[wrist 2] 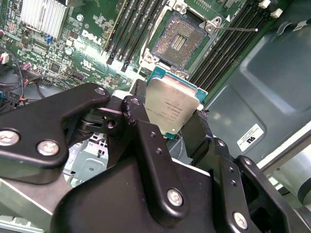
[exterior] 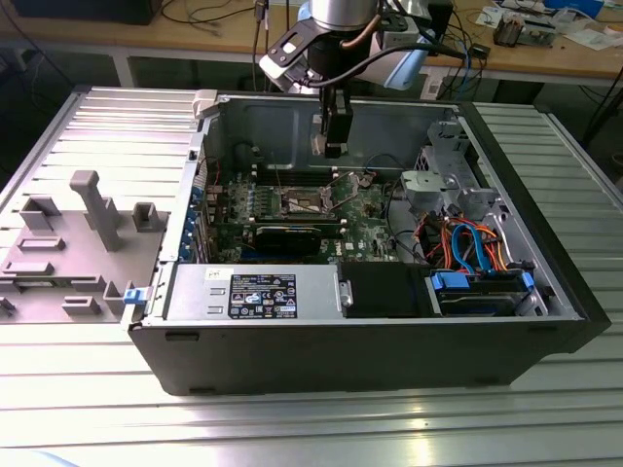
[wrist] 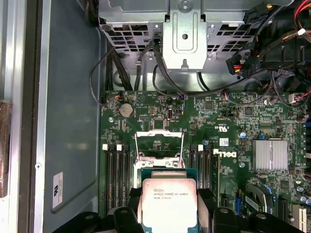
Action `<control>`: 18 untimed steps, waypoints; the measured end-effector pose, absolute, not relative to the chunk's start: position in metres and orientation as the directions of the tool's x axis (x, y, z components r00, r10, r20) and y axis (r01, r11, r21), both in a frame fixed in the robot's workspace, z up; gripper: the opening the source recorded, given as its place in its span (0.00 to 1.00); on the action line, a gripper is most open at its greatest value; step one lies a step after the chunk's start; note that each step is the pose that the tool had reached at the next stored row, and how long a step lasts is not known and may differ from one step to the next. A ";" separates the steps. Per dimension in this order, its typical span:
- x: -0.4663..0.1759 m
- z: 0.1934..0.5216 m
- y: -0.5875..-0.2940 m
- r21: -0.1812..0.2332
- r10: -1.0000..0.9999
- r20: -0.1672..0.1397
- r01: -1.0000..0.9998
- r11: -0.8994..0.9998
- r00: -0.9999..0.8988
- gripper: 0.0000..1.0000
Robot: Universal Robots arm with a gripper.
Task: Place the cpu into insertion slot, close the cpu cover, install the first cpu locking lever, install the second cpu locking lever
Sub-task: 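Place the cpu into insertion slot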
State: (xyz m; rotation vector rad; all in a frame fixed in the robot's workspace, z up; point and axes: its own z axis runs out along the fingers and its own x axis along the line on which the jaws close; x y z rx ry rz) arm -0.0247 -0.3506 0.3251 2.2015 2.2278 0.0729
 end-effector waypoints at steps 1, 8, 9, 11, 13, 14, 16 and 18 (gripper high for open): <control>-0.025 0.325 -0.351 0.039 1.000 0.027 0.999 0.009 -0.010 0.54; -0.025 0.322 -0.351 0.039 0.998 0.026 0.998 -0.051 0.050 0.54; -0.025 0.322 -0.351 0.039 0.998 0.026 0.998 -0.051 0.050 0.54; -0.025 0.322 -0.351 0.039 0.998 0.026 0.998 -0.051 0.050 0.54; -0.025 0.322 -0.351 0.039 0.998 0.026 0.998 -0.051 0.050 0.54; -0.025 0.322 -0.351 0.039 0.998 0.026 0.998 -0.051 0.050 0.54; -0.025 0.322 -0.351 0.039 0.998 0.026 0.998 -0.051 0.050 0.54; -0.025 0.322 -0.351 0.039 0.998 0.026 0.998 -0.051 0.050 0.54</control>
